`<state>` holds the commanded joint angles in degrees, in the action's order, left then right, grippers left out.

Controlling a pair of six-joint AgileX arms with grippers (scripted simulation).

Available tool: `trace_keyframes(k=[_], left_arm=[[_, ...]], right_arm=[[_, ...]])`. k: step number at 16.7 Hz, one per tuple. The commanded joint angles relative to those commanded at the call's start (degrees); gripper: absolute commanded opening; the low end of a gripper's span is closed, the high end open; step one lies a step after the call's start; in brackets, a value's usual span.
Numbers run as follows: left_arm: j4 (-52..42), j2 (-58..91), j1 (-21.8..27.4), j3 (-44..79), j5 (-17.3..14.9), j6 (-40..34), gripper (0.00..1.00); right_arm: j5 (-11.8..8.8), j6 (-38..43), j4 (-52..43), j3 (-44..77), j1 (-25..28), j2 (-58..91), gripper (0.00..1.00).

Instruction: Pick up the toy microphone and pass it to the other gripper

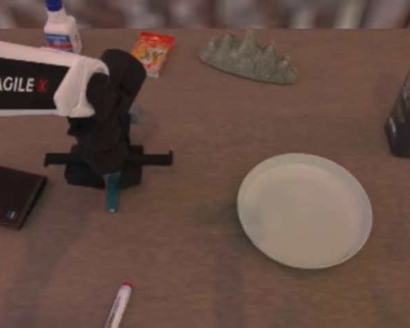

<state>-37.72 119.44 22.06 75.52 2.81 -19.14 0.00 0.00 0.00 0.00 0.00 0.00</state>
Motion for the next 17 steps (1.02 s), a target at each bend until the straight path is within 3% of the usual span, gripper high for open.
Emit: trace_keyframes(k=[3,7,17], left_arm=[[1.9,-0.3,0.0,-0.4,-0.7,0.5,0.00],[12.3,-2.3,-0.1,-2.9,-4.7,3.2,0.00],[63.2,-13.4,-1.6,-17.2,-21.5,14.4,0.00]], right_arm=[[0.0,0.0,0.0,0.0,0.0,0.0,1.00],[0.0,0.0,0.0,0.0,0.0,0.0,1.00],[0.0,0.0,0.0,0.0,0.0,0.0,1.00]])
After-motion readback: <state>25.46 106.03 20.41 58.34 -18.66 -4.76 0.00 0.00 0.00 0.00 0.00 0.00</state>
